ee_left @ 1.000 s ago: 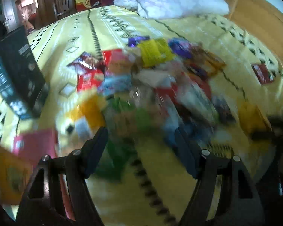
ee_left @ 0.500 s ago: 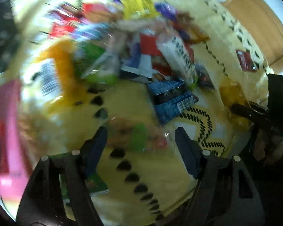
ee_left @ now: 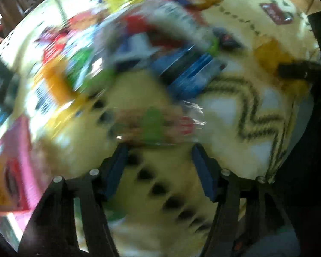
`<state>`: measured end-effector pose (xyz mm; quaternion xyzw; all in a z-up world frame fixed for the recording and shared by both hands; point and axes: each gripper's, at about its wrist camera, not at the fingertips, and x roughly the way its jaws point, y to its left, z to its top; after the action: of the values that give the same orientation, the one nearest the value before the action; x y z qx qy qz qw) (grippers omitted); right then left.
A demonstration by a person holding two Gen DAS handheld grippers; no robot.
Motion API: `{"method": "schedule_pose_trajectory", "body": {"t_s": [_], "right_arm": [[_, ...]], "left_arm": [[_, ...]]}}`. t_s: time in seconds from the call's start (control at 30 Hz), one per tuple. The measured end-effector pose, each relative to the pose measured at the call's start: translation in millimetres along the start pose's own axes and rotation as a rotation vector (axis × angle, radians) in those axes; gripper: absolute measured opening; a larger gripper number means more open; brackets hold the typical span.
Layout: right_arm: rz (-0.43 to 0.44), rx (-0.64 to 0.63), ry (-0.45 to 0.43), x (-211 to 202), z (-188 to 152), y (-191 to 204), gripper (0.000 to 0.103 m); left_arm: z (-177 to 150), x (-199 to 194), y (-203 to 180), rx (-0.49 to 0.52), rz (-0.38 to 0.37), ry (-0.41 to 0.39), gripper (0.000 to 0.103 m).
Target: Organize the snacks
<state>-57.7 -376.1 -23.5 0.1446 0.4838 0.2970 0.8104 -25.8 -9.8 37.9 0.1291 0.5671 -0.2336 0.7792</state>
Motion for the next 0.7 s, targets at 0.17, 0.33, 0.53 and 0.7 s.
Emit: {"method": "schedule_pose_trajectory", "body": {"t_s": [0.17, 0.33, 0.53, 0.7], "right_arm": [[-0.005, 0.003, 0.0, 0.8, 0.1, -1.3, 0.046], [-0.005, 0.001, 0.013, 5.9, -0.1, -2.9, 0.046], [-0.024, -0.011, 0.035, 11.3, -0.6, -1.6, 0.046], [-0.048, -0.036, 0.03, 10.1, 5.6, 3.0, 0.047]], "left_arm": [[5.7, -27.8, 10.3, -0.101, -0.164, -0.167, 0.064], [2.1, -31.2, 27.4, -0.006, -0.028, -0.149, 0.064], [24.7, -12.1, 36.7, -0.03, -0.039, -0.047, 0.066], [8.8, -22.1, 72.8, -0.487, -0.189, -0.034, 0.067]]}}
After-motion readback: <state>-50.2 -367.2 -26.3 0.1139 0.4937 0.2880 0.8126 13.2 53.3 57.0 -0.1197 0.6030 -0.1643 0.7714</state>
